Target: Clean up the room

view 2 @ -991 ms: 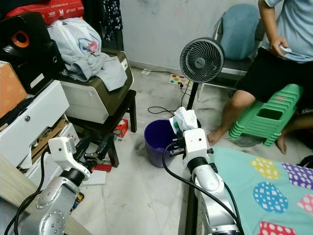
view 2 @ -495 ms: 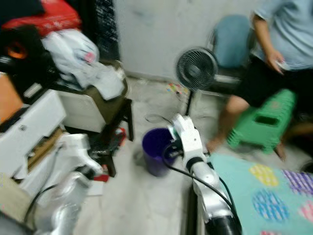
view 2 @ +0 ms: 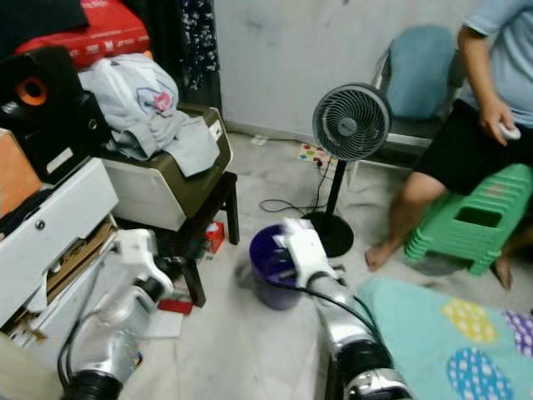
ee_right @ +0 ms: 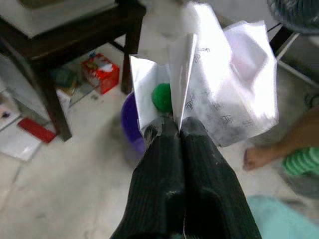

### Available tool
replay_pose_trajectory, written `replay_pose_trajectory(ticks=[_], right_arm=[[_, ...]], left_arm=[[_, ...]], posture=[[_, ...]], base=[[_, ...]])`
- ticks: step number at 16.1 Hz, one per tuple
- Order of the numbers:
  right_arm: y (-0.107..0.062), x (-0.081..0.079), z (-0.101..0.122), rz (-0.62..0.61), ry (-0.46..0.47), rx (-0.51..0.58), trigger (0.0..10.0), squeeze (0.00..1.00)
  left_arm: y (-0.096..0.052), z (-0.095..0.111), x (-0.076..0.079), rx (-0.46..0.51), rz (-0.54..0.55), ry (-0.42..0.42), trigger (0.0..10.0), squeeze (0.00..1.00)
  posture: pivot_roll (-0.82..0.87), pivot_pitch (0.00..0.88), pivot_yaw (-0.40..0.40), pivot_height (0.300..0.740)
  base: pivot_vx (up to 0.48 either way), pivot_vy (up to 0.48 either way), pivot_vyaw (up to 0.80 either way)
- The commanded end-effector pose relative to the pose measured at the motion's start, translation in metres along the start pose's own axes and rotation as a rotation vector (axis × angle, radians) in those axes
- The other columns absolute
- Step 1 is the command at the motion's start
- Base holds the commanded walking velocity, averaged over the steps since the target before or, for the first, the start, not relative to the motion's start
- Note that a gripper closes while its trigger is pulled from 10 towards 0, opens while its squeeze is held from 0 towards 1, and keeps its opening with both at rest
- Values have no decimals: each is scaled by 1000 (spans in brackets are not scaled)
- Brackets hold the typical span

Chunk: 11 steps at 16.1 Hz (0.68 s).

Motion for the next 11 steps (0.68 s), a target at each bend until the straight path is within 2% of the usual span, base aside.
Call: replay_pose_trajectory(ticks=[1, 3, 6, 7, 8, 10, 11], right_arm=[[5, -11, 13, 23, -12, 44, 10000, 0], [7, -17, 5, 37, -34, 10, 10000, 0], [10, -24, -5, 42, -25, -69, 10000, 0], [11, -27, -6, 35, 4, -90, 10000, 0], [13, -31, -7, 30, 35, -120, 10000, 0], [12, -40, -14, 30, 58, -180, 10000, 0], [9, -49, -25, 35, 103, -247, 10000, 0]], left_arm=[[-1, 2, -10, 2, 17, 31, 10000, 0], [0, -7, -15, -34, 17, 48, 10000, 0], [2, -21, -25, -126, 52, 73, 10000, 0], [2, -27, -33, -174, 108, 104, 10000, 0], [0, -34, -44, -245, 209, 132, 10000, 0], [-5, -43, -57, -323, 330, 79, 10000, 0], [-14, -50, -70, -379, 459, 27, 10000, 0]], posture=[[-65, 0, -34, 740], [-65, 0, -32, 740], [-53, 0, -28, 740], [-49, 0, -29, 740], [-37, 0, -30, 740], [-21, 0, -33, 740], [-23, 0, -29, 740]], base=[[281, 0, 0], [266, 0, 0], [0, 0, 0], [0, 0, 0], [0, 0, 0], [0, 0, 0], [0, 0, 0]])
Point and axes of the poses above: a point about 5 cm out from each wrist's last joint towards the gripper, its own y axis pointing out of the wrist towards the gripper, its own z axis along the axis of the wrist's last joint, x = y × z, the point moved 1 cm from there along y, pointing out of the wrist towards the gripper, and after that the axes turned 3 degrees about -y, right-handed, at the moved point
